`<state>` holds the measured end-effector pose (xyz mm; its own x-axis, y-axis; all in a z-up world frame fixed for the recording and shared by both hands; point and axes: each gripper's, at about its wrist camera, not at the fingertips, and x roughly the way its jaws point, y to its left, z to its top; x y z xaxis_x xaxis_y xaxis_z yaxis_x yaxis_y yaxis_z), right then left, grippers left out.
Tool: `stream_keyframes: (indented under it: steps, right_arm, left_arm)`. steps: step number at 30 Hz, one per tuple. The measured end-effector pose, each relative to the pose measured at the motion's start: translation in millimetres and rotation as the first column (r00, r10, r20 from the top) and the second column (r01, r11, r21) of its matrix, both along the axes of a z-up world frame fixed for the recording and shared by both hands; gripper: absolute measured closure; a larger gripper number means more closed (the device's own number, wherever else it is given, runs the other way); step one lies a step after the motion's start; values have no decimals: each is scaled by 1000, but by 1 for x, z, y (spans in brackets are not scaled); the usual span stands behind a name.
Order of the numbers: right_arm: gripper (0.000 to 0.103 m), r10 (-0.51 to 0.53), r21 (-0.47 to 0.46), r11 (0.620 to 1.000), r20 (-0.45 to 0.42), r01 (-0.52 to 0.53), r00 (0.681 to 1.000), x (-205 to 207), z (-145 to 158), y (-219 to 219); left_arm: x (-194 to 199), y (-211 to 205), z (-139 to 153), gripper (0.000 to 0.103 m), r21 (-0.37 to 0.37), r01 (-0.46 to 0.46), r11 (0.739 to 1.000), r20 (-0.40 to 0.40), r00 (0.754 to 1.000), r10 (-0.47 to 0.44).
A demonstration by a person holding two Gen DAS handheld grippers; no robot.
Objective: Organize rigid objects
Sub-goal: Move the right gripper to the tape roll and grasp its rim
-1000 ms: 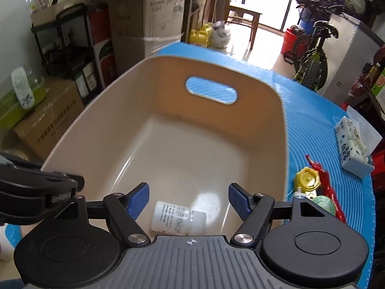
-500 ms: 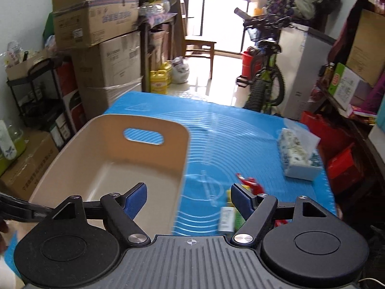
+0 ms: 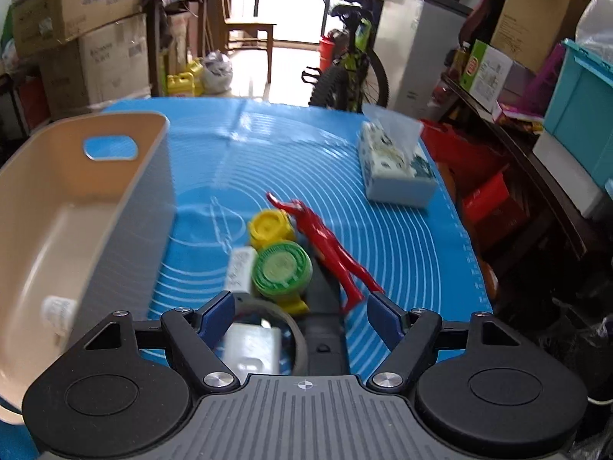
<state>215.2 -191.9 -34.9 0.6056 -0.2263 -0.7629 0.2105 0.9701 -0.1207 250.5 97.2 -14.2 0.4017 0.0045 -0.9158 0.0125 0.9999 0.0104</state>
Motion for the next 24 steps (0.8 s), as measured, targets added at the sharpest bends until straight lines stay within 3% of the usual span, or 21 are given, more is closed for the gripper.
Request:
stream_keyframes:
  steps: [13, 21, 24]
  right_arm:
    - [42, 1, -65, 998, -89, -7, 996, 8, -40, -3]
    - [67, 35, -46, 998, -96, -39, 995, 10, -48, 2]
    - [84, 51, -31, 998, -87, -54, 995, 9, -48, 6]
  left_arm:
    - [0, 0, 0, 95, 0, 0, 1000, 0, 1000, 0]
    - [0, 1, 0, 95, 1, 0, 1000, 0, 1000, 0]
    - [0, 0, 0, 95, 1, 0, 1000, 0, 1000, 0]
